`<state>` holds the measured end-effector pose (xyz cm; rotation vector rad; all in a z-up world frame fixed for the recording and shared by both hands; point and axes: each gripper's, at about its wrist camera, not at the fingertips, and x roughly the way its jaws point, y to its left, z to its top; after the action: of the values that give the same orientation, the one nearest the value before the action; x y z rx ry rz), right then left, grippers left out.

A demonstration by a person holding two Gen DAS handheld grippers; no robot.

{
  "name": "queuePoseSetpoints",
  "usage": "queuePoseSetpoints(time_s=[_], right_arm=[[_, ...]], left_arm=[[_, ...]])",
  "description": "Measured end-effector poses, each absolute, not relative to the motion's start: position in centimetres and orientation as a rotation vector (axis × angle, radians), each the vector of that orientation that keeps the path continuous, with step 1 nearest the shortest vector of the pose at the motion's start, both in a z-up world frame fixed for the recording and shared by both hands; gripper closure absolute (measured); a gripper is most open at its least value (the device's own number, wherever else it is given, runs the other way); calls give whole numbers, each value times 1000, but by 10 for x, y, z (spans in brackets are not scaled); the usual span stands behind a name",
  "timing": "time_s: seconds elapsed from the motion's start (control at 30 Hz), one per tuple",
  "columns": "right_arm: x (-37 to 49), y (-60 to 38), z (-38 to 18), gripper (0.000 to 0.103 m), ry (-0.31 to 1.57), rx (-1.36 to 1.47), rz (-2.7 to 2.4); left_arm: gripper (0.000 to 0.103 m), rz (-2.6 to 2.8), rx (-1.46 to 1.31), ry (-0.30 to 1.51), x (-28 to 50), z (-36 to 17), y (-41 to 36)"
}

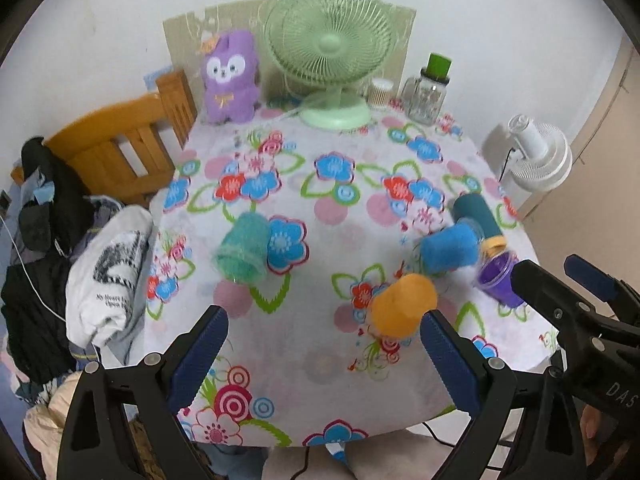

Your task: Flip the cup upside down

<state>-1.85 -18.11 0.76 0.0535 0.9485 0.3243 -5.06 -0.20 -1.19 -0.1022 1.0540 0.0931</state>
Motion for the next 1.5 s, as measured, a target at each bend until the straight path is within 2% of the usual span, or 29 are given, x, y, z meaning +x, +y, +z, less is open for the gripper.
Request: queuePoseSetpoints(time_s=[0.5, 1.5], right_arm=[[-13, -197, 30, 5, 890, 67, 291], [-6, -202, 33, 5, 892, 61, 292]], left_arm=[[0, 77, -105, 978, -49, 16, -13], [0, 89, -119, 979, -44, 16, -17]])
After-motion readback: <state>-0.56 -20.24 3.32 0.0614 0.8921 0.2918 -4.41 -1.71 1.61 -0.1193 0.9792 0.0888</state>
